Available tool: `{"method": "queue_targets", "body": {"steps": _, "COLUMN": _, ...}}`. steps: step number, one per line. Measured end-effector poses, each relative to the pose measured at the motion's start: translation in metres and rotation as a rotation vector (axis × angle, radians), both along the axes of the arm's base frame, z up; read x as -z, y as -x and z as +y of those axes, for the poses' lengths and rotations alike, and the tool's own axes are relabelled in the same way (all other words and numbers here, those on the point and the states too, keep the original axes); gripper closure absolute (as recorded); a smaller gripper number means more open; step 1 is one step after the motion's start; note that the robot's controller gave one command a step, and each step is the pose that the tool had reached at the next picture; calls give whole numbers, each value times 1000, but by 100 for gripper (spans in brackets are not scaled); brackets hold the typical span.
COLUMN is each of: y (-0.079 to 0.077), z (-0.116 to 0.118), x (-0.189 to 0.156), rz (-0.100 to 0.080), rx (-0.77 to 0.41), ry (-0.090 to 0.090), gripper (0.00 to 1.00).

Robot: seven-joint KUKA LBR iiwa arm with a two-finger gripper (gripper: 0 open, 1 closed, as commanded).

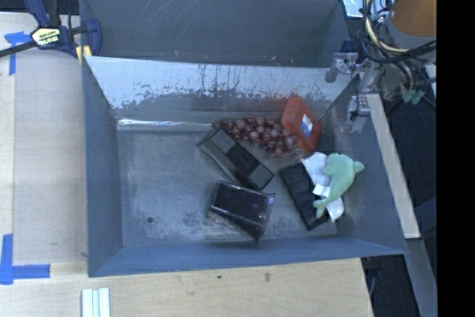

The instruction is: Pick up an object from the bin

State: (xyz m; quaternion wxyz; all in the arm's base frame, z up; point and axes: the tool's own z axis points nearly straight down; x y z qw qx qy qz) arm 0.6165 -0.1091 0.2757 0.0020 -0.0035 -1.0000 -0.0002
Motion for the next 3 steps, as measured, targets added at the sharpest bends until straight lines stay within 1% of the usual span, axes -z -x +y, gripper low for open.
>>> {"method": "queue_targets", "body": {"steps": 1, "y": 1, "z": 18, "x": -1, "rz": -26, "rx": -15, "ry": 4, "gripper": 0}}
{"method": "queue_targets", "body": {"steps": 2, "y": 6, "z": 47, "x": 73, "rz": -9, "rx": -110, "ry": 1, "gripper": 0}}
{"method": "queue_targets", "body": {"steps": 3, "y": 6, "z": 59, "x": 89, "rz": -4, "rx": -162, "ry": 1, "gripper": 0}}
